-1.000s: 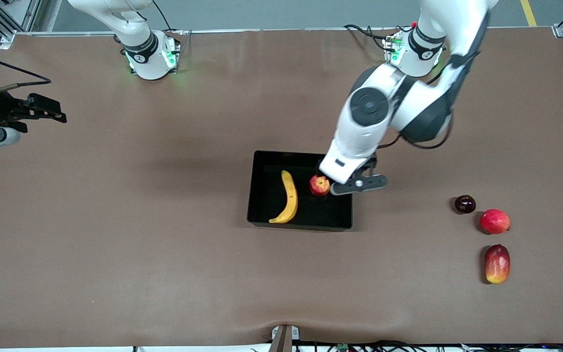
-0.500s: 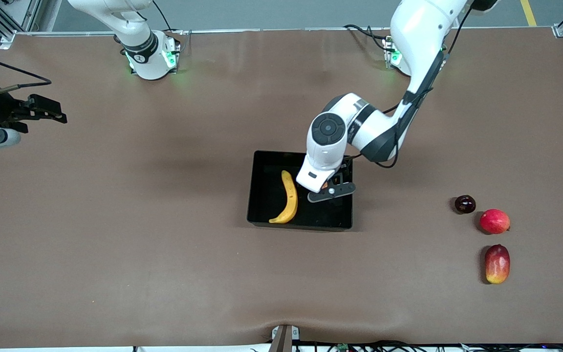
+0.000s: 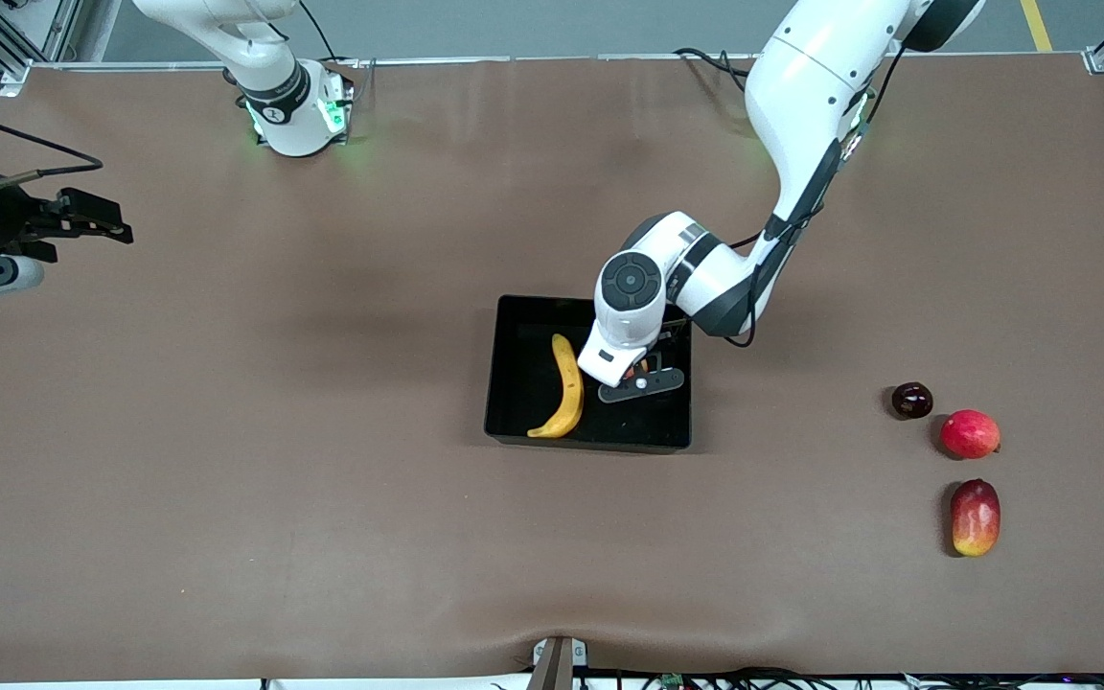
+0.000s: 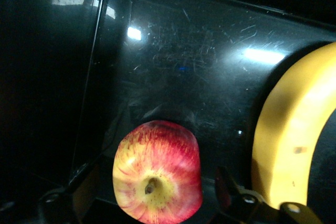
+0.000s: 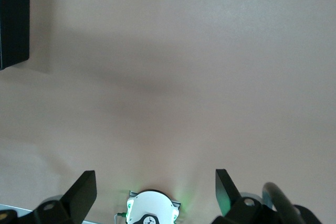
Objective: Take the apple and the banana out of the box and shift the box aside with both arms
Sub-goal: 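Lower the left gripper and grasp the red apple in the tray, then carry the red apple with the left gripper beside the other fruits, then lower the apple onto the table and open the left gripper, then move the left gripper back to the tray over the yellow banana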
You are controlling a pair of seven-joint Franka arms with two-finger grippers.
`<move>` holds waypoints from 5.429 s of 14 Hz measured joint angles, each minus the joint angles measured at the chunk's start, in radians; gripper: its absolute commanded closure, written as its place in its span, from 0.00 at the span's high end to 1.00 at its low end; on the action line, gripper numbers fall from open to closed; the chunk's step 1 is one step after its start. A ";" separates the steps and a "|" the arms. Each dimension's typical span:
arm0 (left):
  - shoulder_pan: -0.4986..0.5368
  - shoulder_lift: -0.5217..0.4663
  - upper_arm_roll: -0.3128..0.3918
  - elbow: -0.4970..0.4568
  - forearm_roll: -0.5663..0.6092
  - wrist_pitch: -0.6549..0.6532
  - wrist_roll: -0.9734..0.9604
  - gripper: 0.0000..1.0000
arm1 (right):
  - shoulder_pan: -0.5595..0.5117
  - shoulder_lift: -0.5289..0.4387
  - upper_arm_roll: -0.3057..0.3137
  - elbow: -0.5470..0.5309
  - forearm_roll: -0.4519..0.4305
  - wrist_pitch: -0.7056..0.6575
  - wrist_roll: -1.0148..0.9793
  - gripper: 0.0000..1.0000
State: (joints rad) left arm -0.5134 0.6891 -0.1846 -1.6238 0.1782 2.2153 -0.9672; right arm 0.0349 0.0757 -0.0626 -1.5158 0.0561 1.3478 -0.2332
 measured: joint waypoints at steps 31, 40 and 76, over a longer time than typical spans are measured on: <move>0.615 -0.002 0.041 0.156 0.015 0.020 0.926 0.00 | -0.001 0.009 -0.002 0.000 0.000 -0.010 0.000 1.00; 0.612 0.088 0.104 0.159 0.015 0.147 0.938 0.16 | -0.001 0.014 -0.003 0.000 0.000 -0.013 0.000 1.00; -0.133 0.150 0.069 0.226 0.015 0.157 0.103 1.00 | -0.010 0.035 -0.007 0.000 0.000 -0.013 0.000 1.00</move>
State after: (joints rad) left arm -0.6467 0.8395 -0.1153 -1.3982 0.1927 2.3728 -0.8644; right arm 0.0251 0.1103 -0.0692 -1.5156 0.0565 1.3349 -0.2331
